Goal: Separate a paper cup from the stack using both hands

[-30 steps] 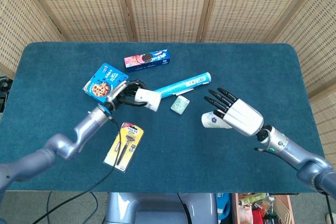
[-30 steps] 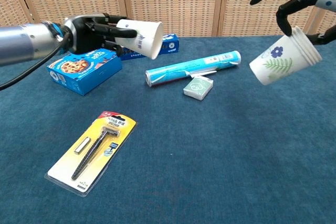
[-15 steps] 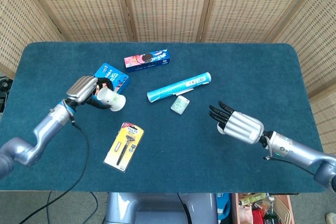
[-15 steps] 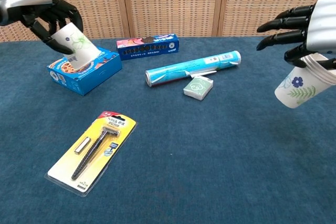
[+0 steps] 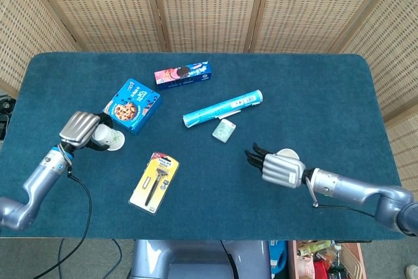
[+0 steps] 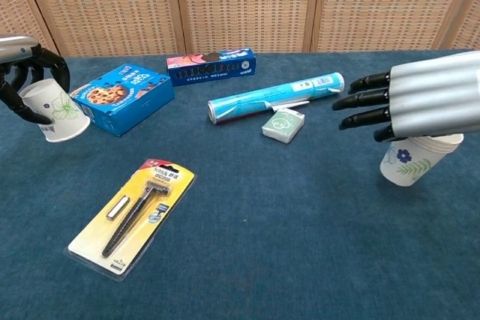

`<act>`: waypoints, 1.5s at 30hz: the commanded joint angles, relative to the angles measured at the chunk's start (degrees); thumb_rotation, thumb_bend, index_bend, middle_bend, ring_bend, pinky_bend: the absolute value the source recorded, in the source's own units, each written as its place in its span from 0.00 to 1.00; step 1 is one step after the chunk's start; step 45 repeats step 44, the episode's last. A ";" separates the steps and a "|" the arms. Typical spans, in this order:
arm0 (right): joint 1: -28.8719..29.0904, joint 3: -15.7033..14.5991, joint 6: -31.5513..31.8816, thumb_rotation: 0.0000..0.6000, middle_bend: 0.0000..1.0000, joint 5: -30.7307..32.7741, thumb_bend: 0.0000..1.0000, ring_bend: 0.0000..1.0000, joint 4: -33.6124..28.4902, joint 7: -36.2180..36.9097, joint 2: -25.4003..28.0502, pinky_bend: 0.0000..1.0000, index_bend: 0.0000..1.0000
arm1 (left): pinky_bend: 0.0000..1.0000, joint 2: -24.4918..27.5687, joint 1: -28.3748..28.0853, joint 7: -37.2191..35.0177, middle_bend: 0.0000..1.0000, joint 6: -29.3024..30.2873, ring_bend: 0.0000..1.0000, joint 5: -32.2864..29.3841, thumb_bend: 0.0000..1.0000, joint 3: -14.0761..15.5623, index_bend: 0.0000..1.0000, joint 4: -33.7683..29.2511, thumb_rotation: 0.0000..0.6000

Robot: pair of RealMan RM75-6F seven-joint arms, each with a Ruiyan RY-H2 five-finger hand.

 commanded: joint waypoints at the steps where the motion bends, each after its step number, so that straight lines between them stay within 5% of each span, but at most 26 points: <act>1: 0.61 0.15 -0.78 1.00 0.26 -0.11 0.31 0.15 0.17 -0.22 -1.18 0.24 0.42 | 0.61 -1.50 0.36 0.79 0.42 -0.31 0.50 -0.50 0.08 0.32 0.52 1.35 1.00; 5: 0.26 1.21 0.83 1.00 0.17 0.59 0.05 0.14 1.14 -0.02 -2.87 0.24 0.21 | 0.37 -3.08 0.31 1.66 0.08 -1.59 0.16 -1.07 0.08 0.56 0.17 2.46 1.00; 8: -0.93 2.89 2.36 1.00 0.11 2.78 0.00 0.11 0.94 -0.47 -3.77 0.24 0.15 | 0.29 -2.72 -0.07 1.22 0.00 -3.97 0.04 -1.97 0.08 0.62 0.01 1.20 1.00; 18: -6.14 8.19 11.68 1.00 0.02 8.82 0.00 0.02 -7.84 -3.33 0.58 0.15 0.11 | 0.07 3.36 2.48 -2.29 0.00 2.75 0.00 -1.36 0.08 -1.95 0.00 -7.91 1.00; 23: -14.68 10.14 17.55 1.00 0.00 18.15 0.00 0.00 -18.65 -5.16 5.32 0.01 0.00 | 0.00 6.91 7.17 -2.17 0.00 10.86 0.00 -0.97 0.08 -2.33 0.00 -13.44 1.00; 29: -25.71 11.22 25.62 1.00 0.00 30.94 0.00 0.00 -26.87 -0.32 6.55 0.00 0.00 | 0.00 8.50 13.62 2.90 0.00 19.33 0.00 -3.79 0.08 -1.98 0.00 -19.14 1.00; 35: -33.95 9.56 31.04 1.00 0.00 36.19 0.00 0.00 -24.94 7.51 3.42 0.00 0.00 | 0.00 4.67 20.28 11.89 0.00 32.24 0.00 -1.85 0.08 -0.43 0.00 -19.37 1.00; 45: -39.59 8.86 31.41 1.00 0.00 39.21 0.00 0.00 -17.33 13.89 -1.88 0.00 0.00 | 0.00 4.79 24.28 14.68 0.00 35.38 0.00 1.54 0.08 2.63 0.00 -21.23 1.00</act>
